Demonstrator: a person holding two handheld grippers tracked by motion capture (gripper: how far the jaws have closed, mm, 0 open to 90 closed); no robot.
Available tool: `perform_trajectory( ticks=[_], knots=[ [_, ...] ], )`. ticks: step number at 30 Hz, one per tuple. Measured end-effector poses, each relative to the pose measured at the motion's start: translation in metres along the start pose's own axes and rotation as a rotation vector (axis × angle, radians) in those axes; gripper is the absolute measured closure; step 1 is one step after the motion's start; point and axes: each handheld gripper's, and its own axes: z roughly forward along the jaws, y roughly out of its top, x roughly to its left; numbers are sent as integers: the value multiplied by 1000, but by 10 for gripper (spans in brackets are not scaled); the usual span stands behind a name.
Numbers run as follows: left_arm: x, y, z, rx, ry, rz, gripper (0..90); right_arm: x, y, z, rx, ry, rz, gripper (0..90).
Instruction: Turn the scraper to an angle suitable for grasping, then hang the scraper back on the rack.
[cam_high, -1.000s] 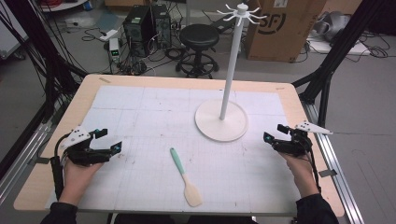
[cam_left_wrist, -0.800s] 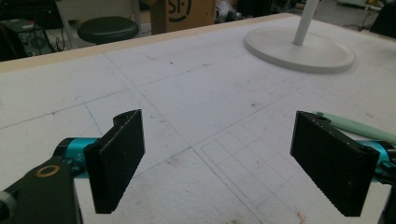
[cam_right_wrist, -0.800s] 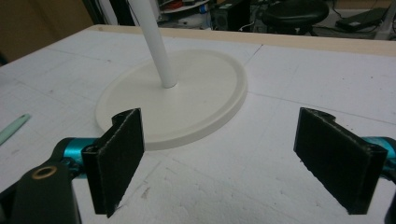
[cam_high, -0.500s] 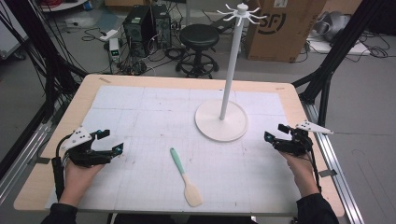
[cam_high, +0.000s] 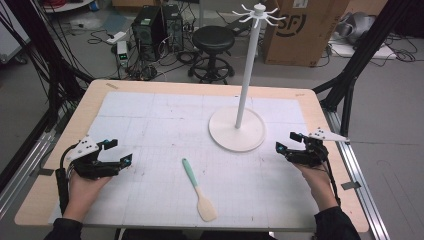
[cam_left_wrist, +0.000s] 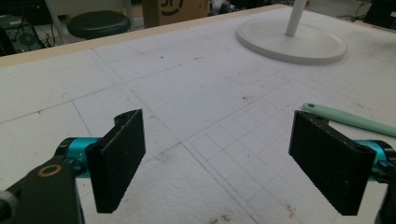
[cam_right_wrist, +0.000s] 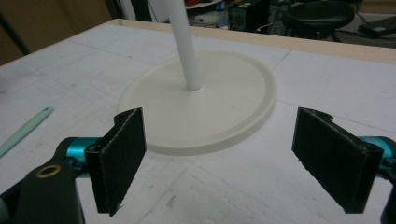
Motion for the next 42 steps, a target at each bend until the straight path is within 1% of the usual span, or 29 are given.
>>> perform_trajectory(
  ticks=[4,7,10,12,13,15,19,22,24,27,31,34,38,40,42],
  knots=[
    [-1,-1,0,15,3,16,191,8,3,7,6,20,-16,164],
    [-1,-1,0,14,6,17,190,12,4,10,7,32,-32,164],
    [-1,-1,0,16,9,19,190,14,5,11,1,42,-32,163],
    [-1,-1,-1,17,9,17,190,16,5,12,-1,51,-23,162],
    [-1,-1,-1,19,11,21,190,16,5,12,-1,52,-32,162],
    [-1,0,-2,12,12,21,189,18,6,13,1,56,-29,162],
    [-1,0,-2,5,17,14,189,24,7,15,11,85,-26,149],
    [1,0,-3,-1,21,5,189,34,11,19,14,110,-39,147],
    [1,0,-3,-12,19,-3,189,43,13,22,17,118,-33,147],
    [2,1,-4,-16,20,-5,188,58,18,27,14,149,-25,147],
    [2,1,-4,-13,21,-4,189,80,22,36,31,185,-31,147],
    [2,1,-4,-16,23,-5,188,96,22,43,55,219,-45,147],
    [2,1,-4,-14,21,-5,188,116,21,54,92,250,-61,147],
    [2,1,-4,-14,22,-4,188,125,20,59,99,268,-72,148],
    [3,1,-4,-13,23,-4,188,135,18,64,119,277,-71,148]
  ],
)
